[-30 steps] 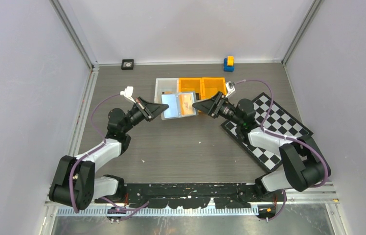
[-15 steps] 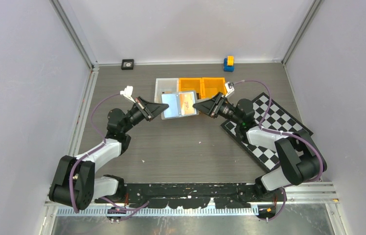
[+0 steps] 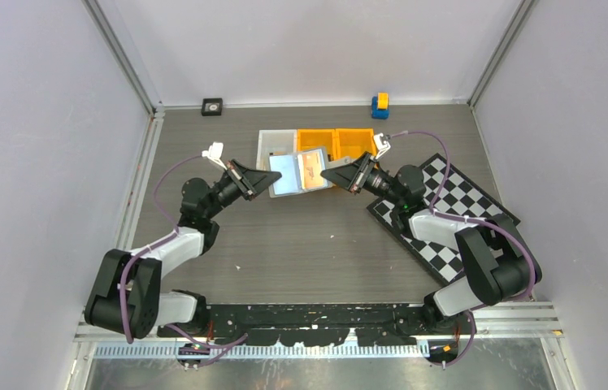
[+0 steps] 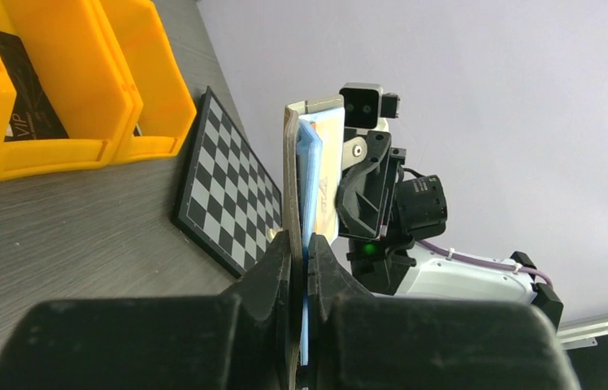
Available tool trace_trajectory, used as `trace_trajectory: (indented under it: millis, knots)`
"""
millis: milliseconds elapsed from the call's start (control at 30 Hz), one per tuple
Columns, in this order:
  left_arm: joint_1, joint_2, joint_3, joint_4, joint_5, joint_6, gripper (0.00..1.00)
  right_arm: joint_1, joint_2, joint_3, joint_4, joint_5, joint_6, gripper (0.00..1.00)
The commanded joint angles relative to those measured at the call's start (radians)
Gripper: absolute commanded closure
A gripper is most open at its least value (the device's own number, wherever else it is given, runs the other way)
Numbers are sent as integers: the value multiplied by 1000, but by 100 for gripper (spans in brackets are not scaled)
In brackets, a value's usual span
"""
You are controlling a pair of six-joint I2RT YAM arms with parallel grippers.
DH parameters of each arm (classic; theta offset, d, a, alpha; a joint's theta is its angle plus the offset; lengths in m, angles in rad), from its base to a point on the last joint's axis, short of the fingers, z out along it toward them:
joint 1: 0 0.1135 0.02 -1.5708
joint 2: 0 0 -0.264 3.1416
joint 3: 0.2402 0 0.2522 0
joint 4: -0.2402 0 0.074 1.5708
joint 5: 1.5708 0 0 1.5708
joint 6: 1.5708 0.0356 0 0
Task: Take the credit cards out of the card holder
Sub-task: Remove the credit card from the card holder.
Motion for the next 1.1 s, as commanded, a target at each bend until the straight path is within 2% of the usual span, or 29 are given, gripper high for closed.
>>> trace_trajectory:
  millis: [0,33,100,167,200,300,400,467,567,667,800,1067]
  knots:
    - [-3,-36,35,-50,-24,38,87,-11,-2,2,58,-2,9,99]
    - [-3,-55,38,-129,-57,64,75,-13,-4,7,31,4,-4,100]
    - [-1,-103,71,-392,-145,133,53,-17,-8,17,-64,27,-44,100]
    - [-1,-150,130,-656,-241,229,42,-18,-18,24,-142,53,-89,99]
    - [-1,-169,153,-734,-273,264,38,-18,-24,28,-170,68,-109,99]
    - [-2,-239,159,-818,-346,299,38,-18,-45,32,-256,104,-170,100]
    - [-3,-310,116,-753,-353,302,40,-16,-49,32,-289,124,-193,100]
    - [-7,-314,90,-656,-304,304,42,-16,-41,31,-270,113,-185,99]
    - [-42,-240,109,-564,-207,298,51,-15,-24,28,-215,90,-154,99]
    - [-68,-123,168,-512,-92,268,56,-15,-7,21,-133,62,-107,99]
    - [-80,1,169,-332,13,161,56,-8,-8,17,-102,48,-91,100]
    - [-112,64,207,-305,65,149,56,25,0,24,-76,33,-86,99]
